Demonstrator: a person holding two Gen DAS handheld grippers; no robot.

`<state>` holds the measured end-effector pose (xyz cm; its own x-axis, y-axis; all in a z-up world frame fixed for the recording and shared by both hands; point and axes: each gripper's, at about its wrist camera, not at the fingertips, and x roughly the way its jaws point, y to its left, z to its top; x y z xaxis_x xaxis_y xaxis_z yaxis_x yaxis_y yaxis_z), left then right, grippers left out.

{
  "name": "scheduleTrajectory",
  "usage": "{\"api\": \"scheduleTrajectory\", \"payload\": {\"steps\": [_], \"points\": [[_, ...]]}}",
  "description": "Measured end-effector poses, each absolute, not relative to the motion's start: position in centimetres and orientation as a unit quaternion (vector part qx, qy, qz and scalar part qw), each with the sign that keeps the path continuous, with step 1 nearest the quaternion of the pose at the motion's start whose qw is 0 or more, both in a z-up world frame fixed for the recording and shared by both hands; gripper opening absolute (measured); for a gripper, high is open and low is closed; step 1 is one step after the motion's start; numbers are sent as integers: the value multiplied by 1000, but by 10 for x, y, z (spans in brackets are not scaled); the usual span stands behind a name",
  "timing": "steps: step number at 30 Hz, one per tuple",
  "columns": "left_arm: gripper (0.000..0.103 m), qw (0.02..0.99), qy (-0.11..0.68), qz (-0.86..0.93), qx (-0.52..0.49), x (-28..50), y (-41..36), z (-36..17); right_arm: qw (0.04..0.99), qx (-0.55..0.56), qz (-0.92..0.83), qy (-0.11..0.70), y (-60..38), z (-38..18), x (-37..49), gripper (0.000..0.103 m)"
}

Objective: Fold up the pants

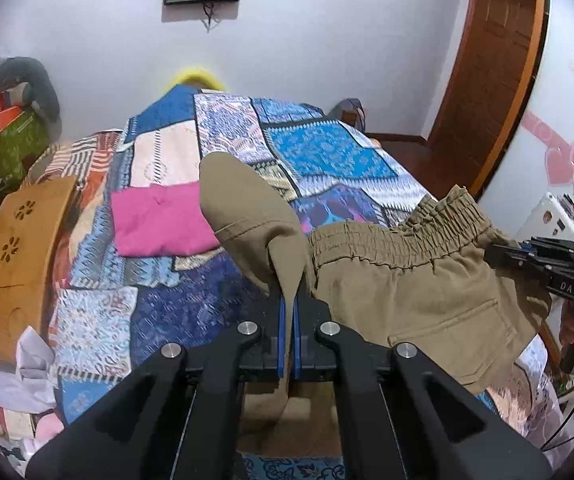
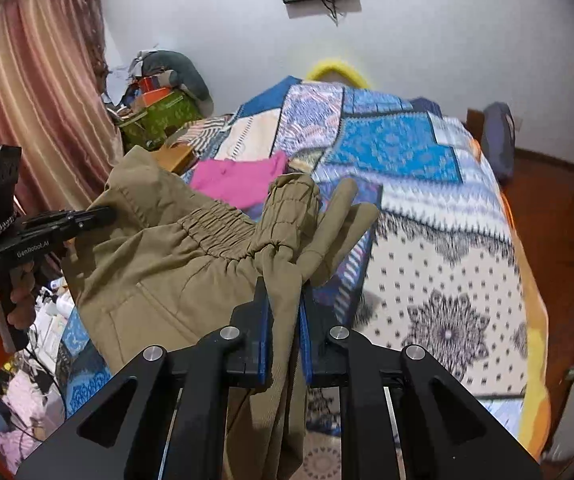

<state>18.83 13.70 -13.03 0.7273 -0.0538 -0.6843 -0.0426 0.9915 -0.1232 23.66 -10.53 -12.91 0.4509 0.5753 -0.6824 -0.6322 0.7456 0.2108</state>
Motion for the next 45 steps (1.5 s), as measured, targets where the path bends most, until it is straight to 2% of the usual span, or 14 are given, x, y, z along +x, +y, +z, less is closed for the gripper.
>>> {"api": "scheduleTrajectory", "payload": {"steps": [9,17,29,45], "points": [[3,936,347,22,-55,213,164,-103,856,-53,363,364,-72,-112,263,11],[3,934,346,52,-64,253,210,-100,861,-64,369,344,-33,-101,296,11],[3,925,362,96,-67,319,270,-133,863,-66,365,343,37,-126,354,10],[3,907,388,154,-60,403,357,-220,860,-127,354,346,118,-187,429,10]]}}
